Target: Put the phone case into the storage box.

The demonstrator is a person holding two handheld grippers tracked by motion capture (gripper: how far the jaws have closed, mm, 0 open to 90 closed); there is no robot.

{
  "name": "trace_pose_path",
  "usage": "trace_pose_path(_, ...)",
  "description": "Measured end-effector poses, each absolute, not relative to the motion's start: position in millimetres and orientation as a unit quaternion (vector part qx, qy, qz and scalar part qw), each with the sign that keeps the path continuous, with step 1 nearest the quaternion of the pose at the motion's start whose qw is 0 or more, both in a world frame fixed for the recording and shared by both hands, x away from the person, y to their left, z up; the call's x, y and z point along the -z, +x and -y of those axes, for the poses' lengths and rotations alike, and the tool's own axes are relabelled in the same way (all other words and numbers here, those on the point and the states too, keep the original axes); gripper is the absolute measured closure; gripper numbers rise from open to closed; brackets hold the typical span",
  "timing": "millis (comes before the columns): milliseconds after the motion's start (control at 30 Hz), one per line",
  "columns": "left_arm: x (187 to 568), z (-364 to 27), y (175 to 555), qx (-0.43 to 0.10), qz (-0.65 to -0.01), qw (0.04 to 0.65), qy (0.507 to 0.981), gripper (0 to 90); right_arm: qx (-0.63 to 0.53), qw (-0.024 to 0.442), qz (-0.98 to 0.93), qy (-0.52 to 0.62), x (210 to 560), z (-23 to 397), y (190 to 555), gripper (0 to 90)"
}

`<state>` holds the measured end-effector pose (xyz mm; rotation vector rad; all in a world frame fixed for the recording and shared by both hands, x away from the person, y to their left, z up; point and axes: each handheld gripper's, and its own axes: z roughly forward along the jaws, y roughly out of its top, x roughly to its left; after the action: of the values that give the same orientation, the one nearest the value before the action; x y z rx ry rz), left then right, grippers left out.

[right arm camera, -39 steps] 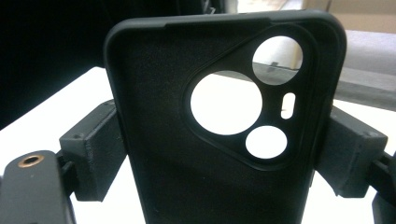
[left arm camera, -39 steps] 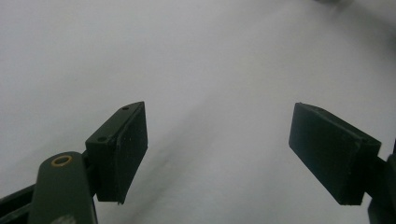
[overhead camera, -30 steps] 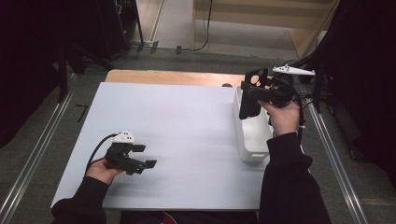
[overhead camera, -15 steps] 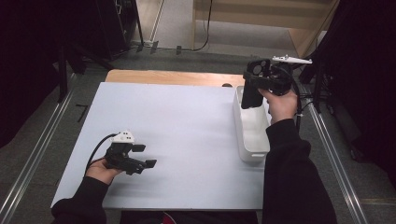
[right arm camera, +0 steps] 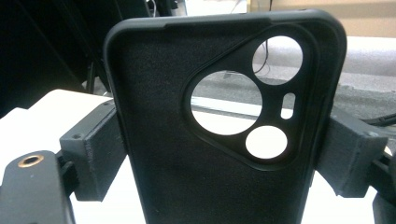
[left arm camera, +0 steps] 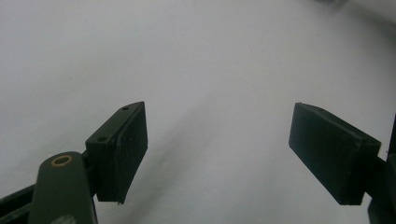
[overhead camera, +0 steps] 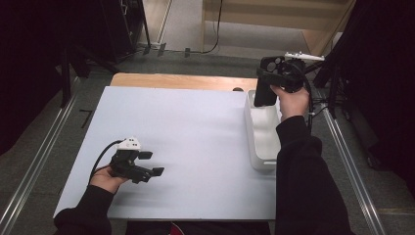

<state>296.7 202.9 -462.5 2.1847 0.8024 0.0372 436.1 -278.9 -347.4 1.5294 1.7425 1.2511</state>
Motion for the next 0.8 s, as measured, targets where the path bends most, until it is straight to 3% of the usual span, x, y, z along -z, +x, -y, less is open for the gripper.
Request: trace_pose_path(800, 460, -203, 296, -0.015, -0.315, 0.392, 0.864, 19.2, -0.456, 0.250, -0.619, 0.588, 366, 277, 465, 11.8)
